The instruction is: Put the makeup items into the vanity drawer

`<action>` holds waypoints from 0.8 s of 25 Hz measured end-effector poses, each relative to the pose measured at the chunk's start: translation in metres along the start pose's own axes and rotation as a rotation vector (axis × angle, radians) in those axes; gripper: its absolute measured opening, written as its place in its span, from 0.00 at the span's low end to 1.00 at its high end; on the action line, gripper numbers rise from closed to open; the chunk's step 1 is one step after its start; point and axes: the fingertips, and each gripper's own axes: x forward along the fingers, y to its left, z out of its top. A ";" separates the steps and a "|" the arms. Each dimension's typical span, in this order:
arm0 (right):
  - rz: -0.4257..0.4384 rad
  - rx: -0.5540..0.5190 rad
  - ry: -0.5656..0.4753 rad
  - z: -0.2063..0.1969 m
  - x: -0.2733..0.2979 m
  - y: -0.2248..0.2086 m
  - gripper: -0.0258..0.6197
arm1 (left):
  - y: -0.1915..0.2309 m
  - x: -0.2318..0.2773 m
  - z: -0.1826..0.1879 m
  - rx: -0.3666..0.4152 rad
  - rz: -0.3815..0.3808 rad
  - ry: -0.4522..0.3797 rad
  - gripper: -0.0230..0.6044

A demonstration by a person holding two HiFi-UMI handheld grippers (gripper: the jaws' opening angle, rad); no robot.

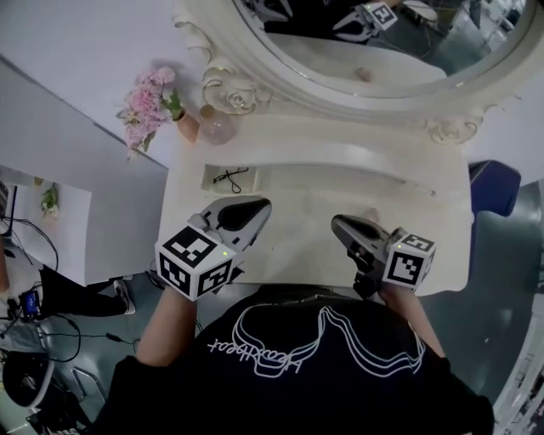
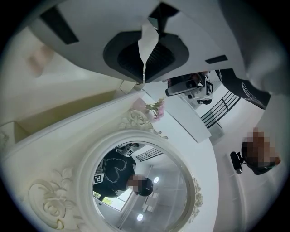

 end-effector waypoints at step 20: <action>-0.049 0.055 -0.091 -0.007 -0.156 -0.041 0.07 | -0.149 0.121 -0.027 -0.114 -0.155 0.014 0.05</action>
